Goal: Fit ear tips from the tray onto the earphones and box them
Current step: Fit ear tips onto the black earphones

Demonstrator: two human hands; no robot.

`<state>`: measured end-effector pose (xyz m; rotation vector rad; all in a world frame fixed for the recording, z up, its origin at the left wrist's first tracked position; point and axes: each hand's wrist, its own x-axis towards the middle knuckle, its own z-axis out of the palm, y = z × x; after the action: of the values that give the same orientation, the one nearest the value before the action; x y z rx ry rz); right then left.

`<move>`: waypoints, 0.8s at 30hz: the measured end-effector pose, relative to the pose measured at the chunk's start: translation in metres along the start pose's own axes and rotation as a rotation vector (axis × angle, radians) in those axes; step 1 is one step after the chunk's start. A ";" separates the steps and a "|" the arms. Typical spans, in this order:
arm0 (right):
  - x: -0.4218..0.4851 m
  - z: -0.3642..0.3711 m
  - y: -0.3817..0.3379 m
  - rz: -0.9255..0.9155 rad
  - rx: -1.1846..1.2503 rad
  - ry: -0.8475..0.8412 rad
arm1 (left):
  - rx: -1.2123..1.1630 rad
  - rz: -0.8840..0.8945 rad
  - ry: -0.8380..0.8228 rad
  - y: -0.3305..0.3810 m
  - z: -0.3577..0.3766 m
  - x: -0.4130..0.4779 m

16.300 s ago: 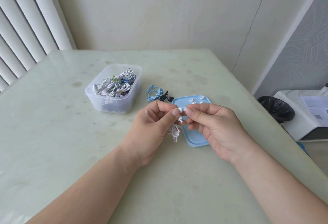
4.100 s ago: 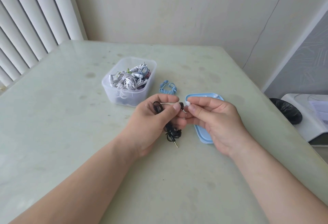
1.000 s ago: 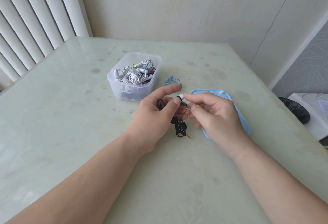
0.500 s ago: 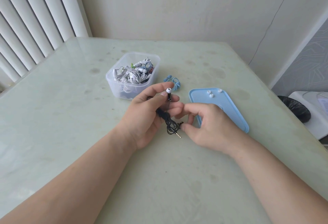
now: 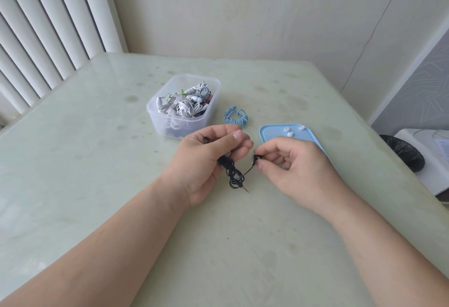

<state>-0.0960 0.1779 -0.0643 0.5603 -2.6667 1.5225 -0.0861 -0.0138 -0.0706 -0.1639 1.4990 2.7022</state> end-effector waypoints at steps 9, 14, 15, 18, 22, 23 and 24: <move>0.003 0.000 -0.004 0.126 0.487 0.109 | 0.314 0.114 -0.022 -0.011 0.001 -0.001; 0.002 0.002 -0.004 0.172 0.517 0.134 | 0.419 0.143 -0.064 -0.012 0.005 -0.004; 0.002 0.002 -0.005 0.176 0.509 0.133 | 0.416 0.139 -0.066 -0.012 0.005 -0.004; 0.003 -0.004 -0.007 0.212 0.464 0.139 | 0.390 0.124 -0.064 -0.013 0.003 -0.002; 0.012 -0.026 0.010 0.284 0.218 0.378 | 0.311 0.103 -0.060 -0.013 -0.001 0.000; 0.015 -0.033 0.016 0.285 0.130 0.439 | 0.309 0.102 -0.063 -0.013 -0.001 0.001; 0.019 -0.036 0.022 0.285 0.054 0.468 | 0.315 0.104 -0.062 -0.013 -0.001 0.002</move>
<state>-0.1261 0.2131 -0.0601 -0.1743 -2.4126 1.5511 -0.0864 -0.0075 -0.0821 0.0113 1.9340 2.4722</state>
